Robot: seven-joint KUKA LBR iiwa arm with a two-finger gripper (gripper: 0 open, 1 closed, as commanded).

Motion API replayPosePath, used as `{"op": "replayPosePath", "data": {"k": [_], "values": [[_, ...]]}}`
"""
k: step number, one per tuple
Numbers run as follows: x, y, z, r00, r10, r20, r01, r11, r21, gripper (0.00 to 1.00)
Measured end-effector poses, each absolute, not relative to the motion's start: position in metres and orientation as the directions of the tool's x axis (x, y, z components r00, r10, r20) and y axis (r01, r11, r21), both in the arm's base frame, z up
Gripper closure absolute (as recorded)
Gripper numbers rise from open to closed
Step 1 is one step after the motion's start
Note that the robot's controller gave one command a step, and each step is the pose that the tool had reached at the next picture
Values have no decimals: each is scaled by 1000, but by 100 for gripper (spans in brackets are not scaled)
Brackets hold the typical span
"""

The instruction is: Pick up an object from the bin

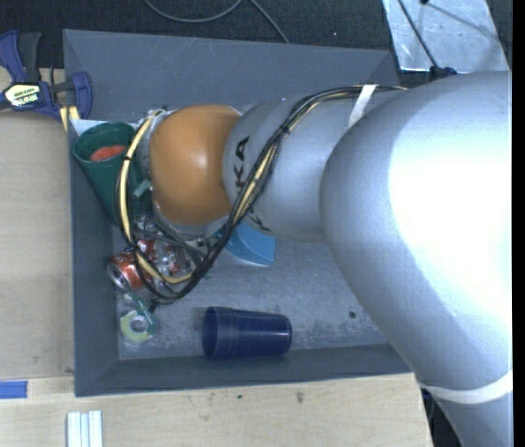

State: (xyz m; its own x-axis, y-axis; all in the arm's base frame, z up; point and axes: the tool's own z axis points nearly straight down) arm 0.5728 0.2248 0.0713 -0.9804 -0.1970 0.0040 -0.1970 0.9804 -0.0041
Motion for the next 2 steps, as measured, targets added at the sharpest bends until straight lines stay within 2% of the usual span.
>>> {"op": "replayPosePath", "data": {"k": [1, 2], "values": [[574, 221, 74, -981, -193, 4, -193, 981, -3, 0], [571, 221, 111, -983, -182, 4, -182, 983, -5, 0]]}}
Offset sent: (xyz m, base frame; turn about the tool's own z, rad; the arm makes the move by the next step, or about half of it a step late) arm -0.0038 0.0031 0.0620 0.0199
